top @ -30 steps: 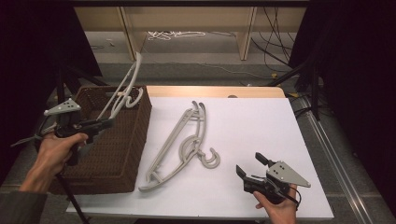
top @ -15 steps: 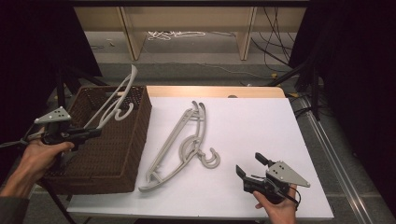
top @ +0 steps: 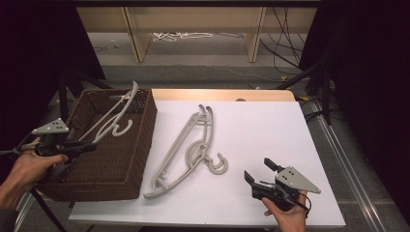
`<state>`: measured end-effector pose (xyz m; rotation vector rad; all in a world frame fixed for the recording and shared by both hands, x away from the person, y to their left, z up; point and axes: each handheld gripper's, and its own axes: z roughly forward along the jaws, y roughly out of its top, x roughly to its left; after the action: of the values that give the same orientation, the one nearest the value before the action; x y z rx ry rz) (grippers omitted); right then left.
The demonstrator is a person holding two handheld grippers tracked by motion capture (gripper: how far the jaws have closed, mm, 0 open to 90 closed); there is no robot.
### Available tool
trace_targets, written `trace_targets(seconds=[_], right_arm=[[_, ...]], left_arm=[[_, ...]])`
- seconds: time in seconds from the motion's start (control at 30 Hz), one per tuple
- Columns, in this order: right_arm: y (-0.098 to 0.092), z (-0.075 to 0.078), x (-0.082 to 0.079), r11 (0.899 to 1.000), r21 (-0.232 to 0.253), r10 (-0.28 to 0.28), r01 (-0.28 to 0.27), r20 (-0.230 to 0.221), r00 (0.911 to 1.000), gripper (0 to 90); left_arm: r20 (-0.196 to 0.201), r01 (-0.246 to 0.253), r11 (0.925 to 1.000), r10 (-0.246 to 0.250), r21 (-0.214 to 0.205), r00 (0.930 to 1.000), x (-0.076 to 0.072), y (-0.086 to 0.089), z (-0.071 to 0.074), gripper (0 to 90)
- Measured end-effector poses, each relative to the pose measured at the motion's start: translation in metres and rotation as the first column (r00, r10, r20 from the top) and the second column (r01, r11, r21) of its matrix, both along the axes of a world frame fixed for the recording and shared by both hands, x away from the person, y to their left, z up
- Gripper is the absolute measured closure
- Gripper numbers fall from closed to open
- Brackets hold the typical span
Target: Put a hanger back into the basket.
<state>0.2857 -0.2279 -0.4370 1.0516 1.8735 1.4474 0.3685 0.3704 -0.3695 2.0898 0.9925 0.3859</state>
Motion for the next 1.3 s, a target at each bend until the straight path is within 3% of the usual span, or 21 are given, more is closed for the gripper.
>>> trace_targets(seconds=[0.1, 0.13, 0.17, 0.43, 0.7, 0.73, 0.83, 0.97, 1.0, 1.03, 1.1, 1.23, 1.27, 1.3], right_arm=[[0.000, 0.000, 0.000, 1.000, -0.007, -0.004, 0.004, 0.000, 1.0000, 20.5], [0.000, 0.000, 0.000, 1.000, 0.001, 0.002, -0.002, -0.002, 1.0000, 20.5], [0.000, 0.000, 0.000, 1.000, 0.002, 0.001, -0.001, -0.002, 1.0000, 20.5], [0.000, 0.000, 0.000, 1.000, 0.001, 0.001, -0.001, -0.004, 1.0000, 20.5], [0.000, 0.000, 0.000, 1.000, 0.001, 0.001, -0.001, -0.002, 1.0000, 20.6], [0.000, 0.000, 0.000, 1.000, 0.000, 0.002, -0.002, -0.001, 1.0000, 20.6], [0.000, 0.000, 0.000, 1.000, 0.002, 0.001, -0.001, -0.002, 1.0000, 20.6], [0.000, 0.000, 0.000, 1.000, 0.001, 0.001, -0.001, -0.003, 1.0000, 20.6], [0.000, 0.000, 0.000, 1.000, 0.001, 0.001, -0.001, -0.003, 1.0000, 20.6], [0.000, 0.000, 0.000, 1.000, 0.000, 0.002, -0.002, -0.003, 1.0000, 20.6], [0.000, 0.000, 0.000, 1.000, 0.000, 0.004, -0.004, -0.008, 1.0000, 20.7], [0.000, 0.000, 0.000, 1.000, -0.008, -0.002, 0.002, -0.007, 1.0000, 20.7], [0.000, 0.000, 0.000, 1.000, -0.013, -0.007, 0.007, -0.010, 0.9999, 20.7], [0.000, 0.000, 0.000, 1.000, -0.011, -0.007, 0.006, -0.010, 0.9999, 20.8]], left_arm=[[0.004, 0.017, 0.9997, -0.017, 0.017, 0.9999, -0.001, 0.000, -0.002, 81.4], [0.005, 0.002, 1.0000, -0.002, -0.003, 1.0000, -0.003, -0.003, -0.003, 81.4], [-0.002, 0.022, 0.9993, -0.021, 0.029, 0.9998, -0.003, -0.002, -0.002, 81.4], [0.009, 0.034, 0.9989, -0.034, 0.033, 0.9994, -0.004, -0.002, 0.000, 81.4], [0.011, 0.058, 0.9982, -0.058, -0.011, 0.9982, -0.007, -0.002, -0.004, 81.4], [0.007, 0.088, 0.9960, -0.088, 0.017, 0.9961, -0.006, 0.000, -0.003, 81.4], [0.003, 0.078, 0.9969, -0.078, -0.004, 0.9969, -0.007, -0.003, -0.006, 81.3], [-0.028, 0.061, 0.9979, -0.062, -0.021, 0.9977, -0.004, -0.003, -0.008, 81.3], [-0.043, 0.075, 0.9972, -0.075, 0.005, 0.9962, -0.002, -0.001, -0.009, 81.2], [-0.056, 0.043, 0.9990, -0.044, -0.013, 0.9975, -0.002, -0.003, -0.011, 81.3], [-0.086, 0.052, 0.9984, -0.050, 0.020, 0.9950, 0.003, -0.001, -0.012, 81.2], [-0.123, 0.053, 0.9985, -0.051, 0.013, 0.9911, 0.006, -0.003, -0.016, 81.1], [-0.134, 0.033, 0.9994, -0.034, -0.011, 0.9903, 0.007, -0.006, -0.018, 81.1], [-0.156, 0.056, 0.9982, -0.052, 0.021, 0.9864, 0.008, -0.005, -0.019, 81.1]])
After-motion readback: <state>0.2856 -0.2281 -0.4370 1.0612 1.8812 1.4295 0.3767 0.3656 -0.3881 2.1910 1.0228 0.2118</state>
